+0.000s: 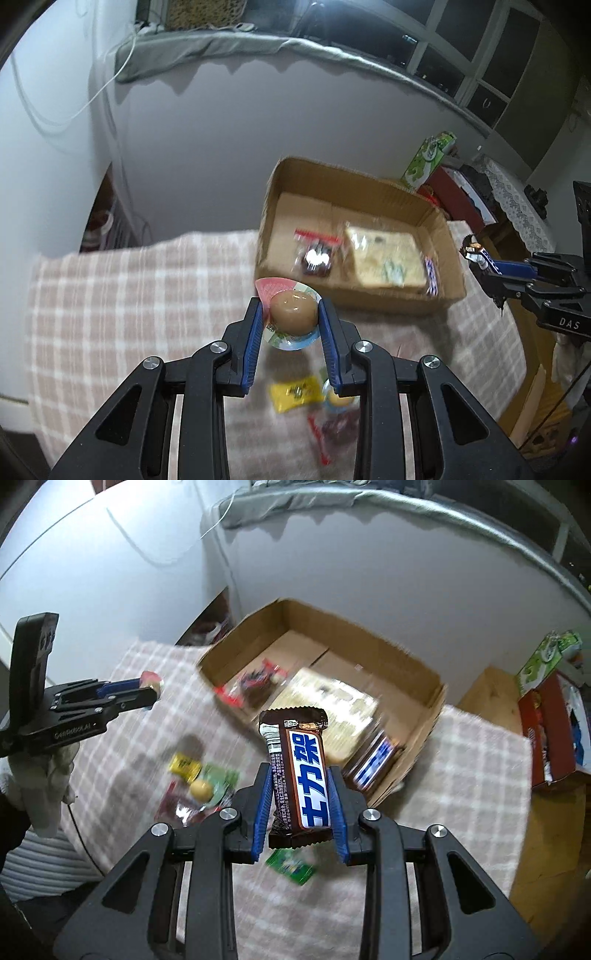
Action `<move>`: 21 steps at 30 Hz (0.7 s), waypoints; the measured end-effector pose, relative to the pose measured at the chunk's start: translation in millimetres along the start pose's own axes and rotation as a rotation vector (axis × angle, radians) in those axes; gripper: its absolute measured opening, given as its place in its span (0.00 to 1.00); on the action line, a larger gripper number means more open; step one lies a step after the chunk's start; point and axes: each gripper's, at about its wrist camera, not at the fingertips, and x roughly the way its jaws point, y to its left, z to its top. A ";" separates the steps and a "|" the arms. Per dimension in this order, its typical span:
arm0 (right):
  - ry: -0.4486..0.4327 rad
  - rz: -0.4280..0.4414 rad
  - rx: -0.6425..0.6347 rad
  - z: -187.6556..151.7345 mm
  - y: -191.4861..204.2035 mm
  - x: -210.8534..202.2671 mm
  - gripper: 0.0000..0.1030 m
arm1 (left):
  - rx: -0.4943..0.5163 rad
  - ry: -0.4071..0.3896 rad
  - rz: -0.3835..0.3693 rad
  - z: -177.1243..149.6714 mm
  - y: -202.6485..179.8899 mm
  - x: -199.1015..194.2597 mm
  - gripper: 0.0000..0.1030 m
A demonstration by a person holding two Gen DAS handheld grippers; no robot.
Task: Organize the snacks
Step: 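Carry both snacks into the box and open both grippers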
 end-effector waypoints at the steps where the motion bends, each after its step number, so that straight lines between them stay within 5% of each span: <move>1: -0.005 -0.004 0.004 4.2 -2.1 1.7 0.29 | 0.006 -0.004 -0.001 5.4 -1.8 1.5 0.27; 21: -0.010 -0.068 0.073 49.0 -52.9 35.0 0.29 | 0.018 -0.006 -0.013 58.8 -15.5 36.9 0.27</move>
